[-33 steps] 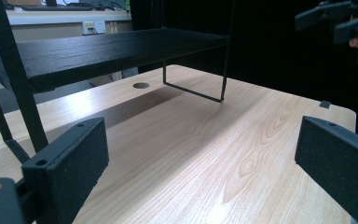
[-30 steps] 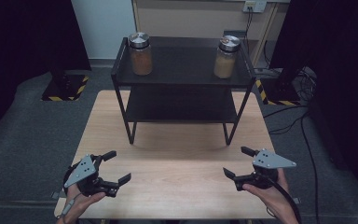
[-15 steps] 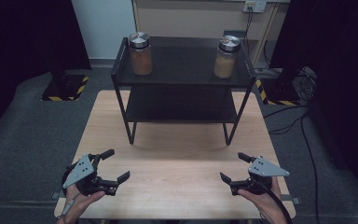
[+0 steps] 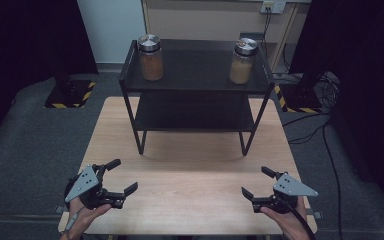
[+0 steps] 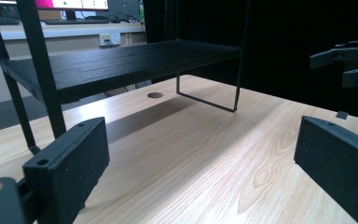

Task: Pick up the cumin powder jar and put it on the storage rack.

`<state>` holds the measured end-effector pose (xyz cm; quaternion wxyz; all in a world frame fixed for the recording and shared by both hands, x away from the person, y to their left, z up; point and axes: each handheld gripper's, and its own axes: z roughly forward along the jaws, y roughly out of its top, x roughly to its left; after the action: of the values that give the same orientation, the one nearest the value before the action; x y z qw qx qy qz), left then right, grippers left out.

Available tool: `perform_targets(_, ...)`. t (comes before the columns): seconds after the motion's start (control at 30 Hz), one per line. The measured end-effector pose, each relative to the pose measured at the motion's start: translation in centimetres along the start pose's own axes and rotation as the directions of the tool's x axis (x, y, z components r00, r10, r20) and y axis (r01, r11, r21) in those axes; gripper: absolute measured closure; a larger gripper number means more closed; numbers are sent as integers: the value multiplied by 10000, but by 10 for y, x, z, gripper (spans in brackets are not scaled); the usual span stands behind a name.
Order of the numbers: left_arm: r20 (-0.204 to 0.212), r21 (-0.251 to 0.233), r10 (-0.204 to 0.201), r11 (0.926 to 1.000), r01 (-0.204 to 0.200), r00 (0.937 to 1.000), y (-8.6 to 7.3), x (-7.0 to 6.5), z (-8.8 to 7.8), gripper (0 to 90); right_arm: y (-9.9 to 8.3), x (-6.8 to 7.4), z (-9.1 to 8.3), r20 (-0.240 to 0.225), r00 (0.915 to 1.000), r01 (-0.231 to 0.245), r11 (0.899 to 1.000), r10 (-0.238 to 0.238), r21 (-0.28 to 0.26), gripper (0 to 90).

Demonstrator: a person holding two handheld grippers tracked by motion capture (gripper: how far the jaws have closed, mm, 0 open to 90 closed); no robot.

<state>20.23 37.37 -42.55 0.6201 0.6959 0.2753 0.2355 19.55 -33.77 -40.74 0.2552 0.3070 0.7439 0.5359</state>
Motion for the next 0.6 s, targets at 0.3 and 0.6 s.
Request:
perform_targets(0.3,-303,-140,-56,9999,52,9995,-1,2,-4,18,-18,-8,-16,156,9985,-504,9959,517,-749,35)
perform_targets(0.6,-255,-144,-78,9999,75,9996,-2,4,-4,16,-32,-13,-19,83,9965,-816,9872,835,-1372,19)
